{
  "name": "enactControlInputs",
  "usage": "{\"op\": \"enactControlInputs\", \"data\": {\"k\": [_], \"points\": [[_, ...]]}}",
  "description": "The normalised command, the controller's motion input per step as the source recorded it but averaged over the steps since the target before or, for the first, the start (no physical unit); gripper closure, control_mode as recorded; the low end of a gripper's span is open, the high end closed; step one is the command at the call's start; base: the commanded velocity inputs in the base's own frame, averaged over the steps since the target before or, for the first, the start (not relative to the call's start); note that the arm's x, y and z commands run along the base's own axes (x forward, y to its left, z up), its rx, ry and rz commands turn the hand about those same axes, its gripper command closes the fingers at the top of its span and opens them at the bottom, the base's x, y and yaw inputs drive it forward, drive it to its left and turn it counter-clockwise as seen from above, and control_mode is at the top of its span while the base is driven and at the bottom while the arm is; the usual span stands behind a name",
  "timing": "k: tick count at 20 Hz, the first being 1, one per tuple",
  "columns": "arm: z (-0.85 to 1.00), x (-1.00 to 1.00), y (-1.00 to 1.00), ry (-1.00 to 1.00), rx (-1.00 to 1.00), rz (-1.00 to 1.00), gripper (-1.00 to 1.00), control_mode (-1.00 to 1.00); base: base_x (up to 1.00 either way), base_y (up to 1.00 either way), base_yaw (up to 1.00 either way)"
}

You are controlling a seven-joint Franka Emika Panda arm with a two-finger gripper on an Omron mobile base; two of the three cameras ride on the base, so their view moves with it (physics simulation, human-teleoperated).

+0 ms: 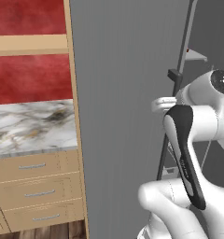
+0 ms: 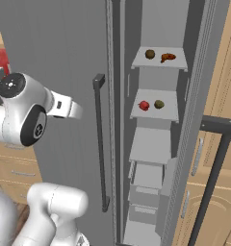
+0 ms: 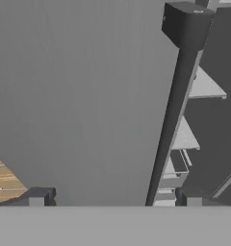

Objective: Take the bell pepper and kiwi from the second highest rack and move them to the highest rack where the chicken drumstick and kiwi are located, to maximize freezer space. Close the freezer door after rearranging.

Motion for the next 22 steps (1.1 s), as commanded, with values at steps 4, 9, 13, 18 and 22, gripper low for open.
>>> {"op": "enactControlInputs", "data": {"k": [4,9,13,18,22], "points": [[0.08,-0.27,0.0,0.17,-0.01,0.0,-1.0,-1.0,0.0,0.0,0.0],[0.0,-0.03,0.0,0.06,-0.02,0.0,-1.0,1.0,0.0,0.0,0.0],[0.0,0.0,0.0,0.0,0.0,0.0,-1.0,1.0,-0.04,0.0,0.0],[0.0,0.0,0.0,0.0,0.0,0.0,-1.0,1.0,-0.03,-0.15,0.0],[0.0,0.0,0.0,0.0,0.0,0.0,-1.0,1.0,0.0,-0.34,0.0]]}}
